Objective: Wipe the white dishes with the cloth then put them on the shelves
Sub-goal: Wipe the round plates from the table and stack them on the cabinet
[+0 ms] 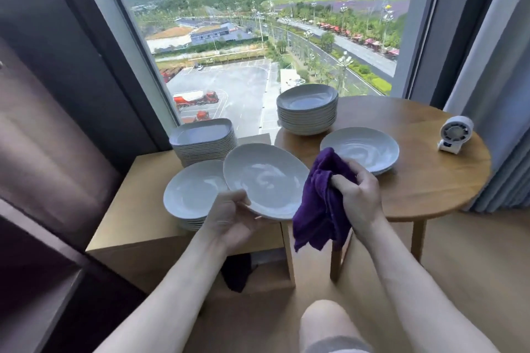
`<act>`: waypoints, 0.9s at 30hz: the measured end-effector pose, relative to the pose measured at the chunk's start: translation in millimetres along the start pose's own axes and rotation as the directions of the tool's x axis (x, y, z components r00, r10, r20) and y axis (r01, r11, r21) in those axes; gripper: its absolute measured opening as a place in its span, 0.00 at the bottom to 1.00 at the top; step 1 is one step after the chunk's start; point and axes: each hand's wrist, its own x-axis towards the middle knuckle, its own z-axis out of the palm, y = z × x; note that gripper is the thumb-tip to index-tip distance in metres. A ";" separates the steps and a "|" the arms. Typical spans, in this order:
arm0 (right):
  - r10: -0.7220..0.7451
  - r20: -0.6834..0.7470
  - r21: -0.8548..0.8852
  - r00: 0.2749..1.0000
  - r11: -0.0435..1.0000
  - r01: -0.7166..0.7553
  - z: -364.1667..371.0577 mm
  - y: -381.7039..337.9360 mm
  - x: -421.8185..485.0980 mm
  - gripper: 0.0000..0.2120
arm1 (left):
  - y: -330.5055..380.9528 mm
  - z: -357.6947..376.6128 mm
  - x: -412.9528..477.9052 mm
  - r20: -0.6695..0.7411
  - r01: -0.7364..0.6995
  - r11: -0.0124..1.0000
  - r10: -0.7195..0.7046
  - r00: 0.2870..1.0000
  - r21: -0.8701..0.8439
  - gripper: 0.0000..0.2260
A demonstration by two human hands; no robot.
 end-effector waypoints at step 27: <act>0.088 0.823 -0.552 0.562 0.361 0.752 127.3 57.0 -141.5 0.25 | -24.2 -141.0 -97.2 -0.085 0.078 0.986 -0.066 0.994 0.147 0.36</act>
